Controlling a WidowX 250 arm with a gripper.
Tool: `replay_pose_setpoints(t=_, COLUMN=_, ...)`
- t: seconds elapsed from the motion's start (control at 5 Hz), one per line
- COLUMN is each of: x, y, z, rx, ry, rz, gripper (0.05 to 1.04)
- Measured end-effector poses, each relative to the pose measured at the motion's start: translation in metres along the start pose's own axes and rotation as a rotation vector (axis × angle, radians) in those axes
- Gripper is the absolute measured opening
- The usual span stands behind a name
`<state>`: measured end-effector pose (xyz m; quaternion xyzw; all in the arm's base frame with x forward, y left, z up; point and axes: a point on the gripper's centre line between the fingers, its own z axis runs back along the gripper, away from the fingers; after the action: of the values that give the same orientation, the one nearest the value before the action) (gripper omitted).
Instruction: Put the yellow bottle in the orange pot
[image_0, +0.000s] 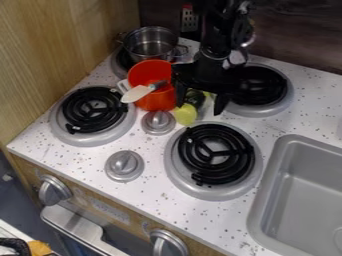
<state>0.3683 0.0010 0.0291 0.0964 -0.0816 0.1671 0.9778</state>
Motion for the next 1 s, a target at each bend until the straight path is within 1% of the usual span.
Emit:
replay_pose_setpoints(t=0.6, x=0.0036, y=0.0045, z=-0.0074, rx=-0.01, ry=-0.016, rz=0.025, gripper=0.999)
replay_pose_setpoints(t=1.0, x=0.0007, y=0.0061, z=-0.01, rx=0.003, ry=-0.009, rz=0.031, gripper=0.999)
